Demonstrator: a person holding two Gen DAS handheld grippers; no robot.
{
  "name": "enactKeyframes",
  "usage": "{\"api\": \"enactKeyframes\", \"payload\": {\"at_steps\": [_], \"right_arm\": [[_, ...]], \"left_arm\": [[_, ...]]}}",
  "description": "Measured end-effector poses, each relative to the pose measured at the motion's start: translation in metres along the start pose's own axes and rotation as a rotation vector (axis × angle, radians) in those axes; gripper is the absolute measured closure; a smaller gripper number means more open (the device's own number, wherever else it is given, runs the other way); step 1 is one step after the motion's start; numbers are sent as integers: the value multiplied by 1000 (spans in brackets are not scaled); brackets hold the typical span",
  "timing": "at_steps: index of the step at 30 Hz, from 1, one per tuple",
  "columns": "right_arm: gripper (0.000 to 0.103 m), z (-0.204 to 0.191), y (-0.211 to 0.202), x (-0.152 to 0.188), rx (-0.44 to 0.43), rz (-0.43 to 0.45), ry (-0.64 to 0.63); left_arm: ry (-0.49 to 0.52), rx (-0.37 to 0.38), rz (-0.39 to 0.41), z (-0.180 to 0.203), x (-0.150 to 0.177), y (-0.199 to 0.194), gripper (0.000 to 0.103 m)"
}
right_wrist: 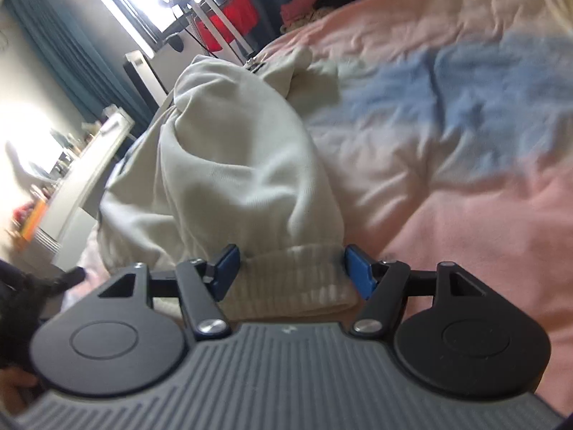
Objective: Fold clothes
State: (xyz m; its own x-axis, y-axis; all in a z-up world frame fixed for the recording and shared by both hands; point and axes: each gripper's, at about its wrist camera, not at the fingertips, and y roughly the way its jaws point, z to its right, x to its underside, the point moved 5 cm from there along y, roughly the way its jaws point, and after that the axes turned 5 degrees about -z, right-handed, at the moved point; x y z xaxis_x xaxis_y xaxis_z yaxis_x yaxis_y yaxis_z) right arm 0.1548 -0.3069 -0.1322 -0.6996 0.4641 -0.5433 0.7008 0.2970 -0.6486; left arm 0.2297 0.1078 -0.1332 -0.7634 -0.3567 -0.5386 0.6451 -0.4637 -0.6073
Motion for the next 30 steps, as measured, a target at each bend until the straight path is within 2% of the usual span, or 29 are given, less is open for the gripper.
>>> {"api": "enactKeyframes", "payload": {"at_steps": [5, 10, 13, 16, 20, 24, 26, 28, 30], "right_arm": [[55, 0, -5, 1, -58, 12, 22], [56, -6, -6, -2, -27, 52, -26], [55, -2, -2, -4, -4, 72, -24], [55, 7, 3, -6, 7, 77, 20], [55, 18, 8, -8, 3, 89, 76], [54, 20, 10, -8, 0, 91, 93], [54, 18, 10, -7, 4, 89, 92], [54, 17, 9, -5, 6, 87, 92], [54, 16, 7, -5, 7, 86, 94]], "left_arm": [[27, 60, 1, -7, -26, 29, 9], [87, 155, -19, -2, -35, 59, 10], [142, 276, -60, 15, -34, 64, 9], [212, 383, -97, 32, -33, 55, 4], [212, 575, -147, 45, -41, 28, 4], [265, 678, -201, 54, -35, -1, 4], [292, 687, -220, 55, -26, -9, 4], [294, 665, -221, 52, -18, -13, 4], [238, 571, -228, 42, -15, -12, 4]]}}
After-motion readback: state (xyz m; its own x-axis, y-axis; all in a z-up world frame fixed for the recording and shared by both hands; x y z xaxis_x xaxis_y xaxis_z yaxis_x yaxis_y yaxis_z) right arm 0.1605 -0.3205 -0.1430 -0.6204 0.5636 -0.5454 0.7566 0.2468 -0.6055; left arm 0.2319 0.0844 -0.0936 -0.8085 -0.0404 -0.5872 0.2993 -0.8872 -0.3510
